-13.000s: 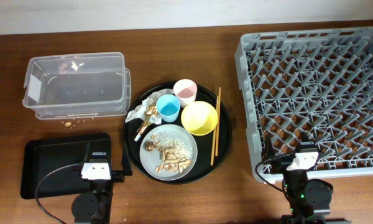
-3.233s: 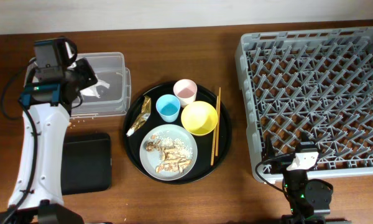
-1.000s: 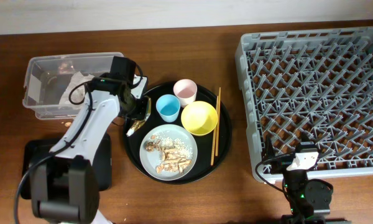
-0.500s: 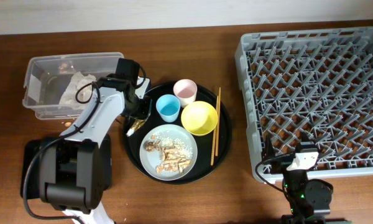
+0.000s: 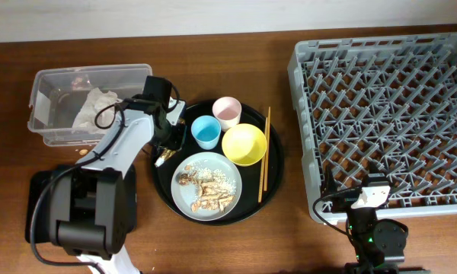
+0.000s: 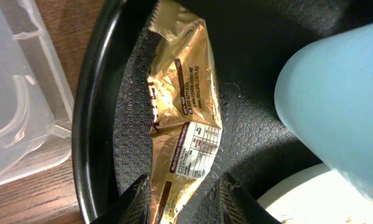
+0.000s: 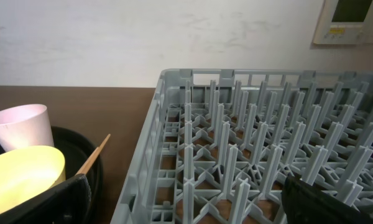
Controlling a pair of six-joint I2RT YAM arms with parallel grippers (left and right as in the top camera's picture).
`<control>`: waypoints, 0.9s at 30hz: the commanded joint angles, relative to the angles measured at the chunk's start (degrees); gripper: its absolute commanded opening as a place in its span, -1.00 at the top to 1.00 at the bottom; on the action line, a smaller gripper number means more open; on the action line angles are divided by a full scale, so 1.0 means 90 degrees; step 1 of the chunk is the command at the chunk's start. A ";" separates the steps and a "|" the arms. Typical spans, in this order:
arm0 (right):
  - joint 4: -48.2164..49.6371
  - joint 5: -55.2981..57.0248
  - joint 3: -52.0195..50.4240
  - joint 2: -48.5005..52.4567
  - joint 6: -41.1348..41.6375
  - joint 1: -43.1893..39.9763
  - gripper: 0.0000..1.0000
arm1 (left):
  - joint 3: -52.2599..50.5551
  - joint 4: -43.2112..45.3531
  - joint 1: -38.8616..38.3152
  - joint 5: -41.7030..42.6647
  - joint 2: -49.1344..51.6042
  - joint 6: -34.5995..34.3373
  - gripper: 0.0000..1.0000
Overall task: Sort waste into correct bins and load items into the dishwasher rack
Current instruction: 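Return the left gripper to the tray and grasp the gold wrapper, then carry the gold wrapper left and drop it into the clear bin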
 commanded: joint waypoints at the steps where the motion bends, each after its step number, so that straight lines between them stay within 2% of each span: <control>1: -0.0022 0.0058 -0.0046 -0.0041 0.0027 -0.0041 -0.97 | -0.0097 -0.0005 -0.0002 -0.0024 0.0342 0.0274 0.28; 17: -0.0022 0.0058 -0.0046 -0.0041 0.0027 -0.0041 -0.97 | -0.0097 0.0117 0.0005 -0.0192 0.0457 0.0270 0.34; 20: -0.0022 0.0058 -0.0046 -0.0041 0.0027 -0.0041 -0.97 | -0.0097 0.0119 0.0002 -0.0187 0.0457 0.0267 0.65; 23: -0.0019 0.0058 -0.0046 -0.0041 0.0027 -0.0041 -0.97 | -0.0078 0.0187 0.0002 -0.0187 0.0454 0.0265 0.68; 26: -0.0022 0.0058 -0.0046 -0.0041 0.0027 -0.0041 -0.97 | -0.0061 0.0204 0.0002 -0.0185 0.0454 0.0260 1.00; 27: -0.0022 0.0058 -0.0046 -0.0041 0.0027 -0.0041 -0.97 | -0.0039 0.0180 0.0002 -0.0182 0.0454 0.0255 1.00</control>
